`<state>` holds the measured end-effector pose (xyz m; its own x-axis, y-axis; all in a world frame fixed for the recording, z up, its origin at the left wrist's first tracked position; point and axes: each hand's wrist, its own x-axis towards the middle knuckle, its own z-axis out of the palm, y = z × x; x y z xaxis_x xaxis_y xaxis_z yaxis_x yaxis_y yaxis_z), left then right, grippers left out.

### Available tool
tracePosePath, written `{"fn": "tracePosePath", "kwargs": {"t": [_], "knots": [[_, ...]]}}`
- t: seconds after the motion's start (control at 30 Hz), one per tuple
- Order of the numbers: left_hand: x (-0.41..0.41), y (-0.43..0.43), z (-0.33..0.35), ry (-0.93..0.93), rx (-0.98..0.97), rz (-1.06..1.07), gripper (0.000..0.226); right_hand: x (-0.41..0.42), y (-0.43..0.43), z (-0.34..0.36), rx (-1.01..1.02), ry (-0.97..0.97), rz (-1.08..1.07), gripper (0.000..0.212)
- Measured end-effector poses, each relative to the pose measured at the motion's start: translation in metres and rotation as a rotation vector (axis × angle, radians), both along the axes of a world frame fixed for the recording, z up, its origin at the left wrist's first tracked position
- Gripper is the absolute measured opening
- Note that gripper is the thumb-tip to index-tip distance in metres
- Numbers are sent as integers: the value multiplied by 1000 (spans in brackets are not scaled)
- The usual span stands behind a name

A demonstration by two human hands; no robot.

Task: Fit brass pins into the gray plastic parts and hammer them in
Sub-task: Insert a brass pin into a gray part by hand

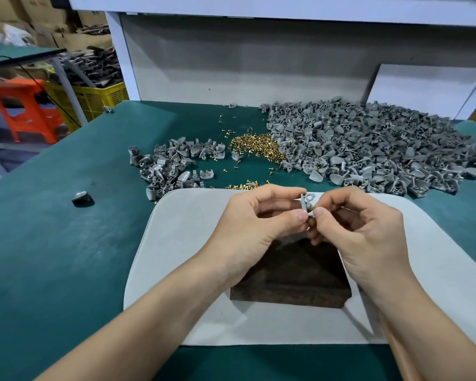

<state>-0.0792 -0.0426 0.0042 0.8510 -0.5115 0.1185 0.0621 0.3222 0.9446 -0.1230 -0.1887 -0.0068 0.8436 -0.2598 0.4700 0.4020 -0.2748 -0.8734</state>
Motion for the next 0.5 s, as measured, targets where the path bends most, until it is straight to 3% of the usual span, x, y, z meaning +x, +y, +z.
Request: {"fn": "tracePosePath", "kwargs": {"t": [0.5], "knots": [[0, 0, 0, 14, 1, -13, 27, 1, -2, -1, -48, 4, -29, 7]]}}
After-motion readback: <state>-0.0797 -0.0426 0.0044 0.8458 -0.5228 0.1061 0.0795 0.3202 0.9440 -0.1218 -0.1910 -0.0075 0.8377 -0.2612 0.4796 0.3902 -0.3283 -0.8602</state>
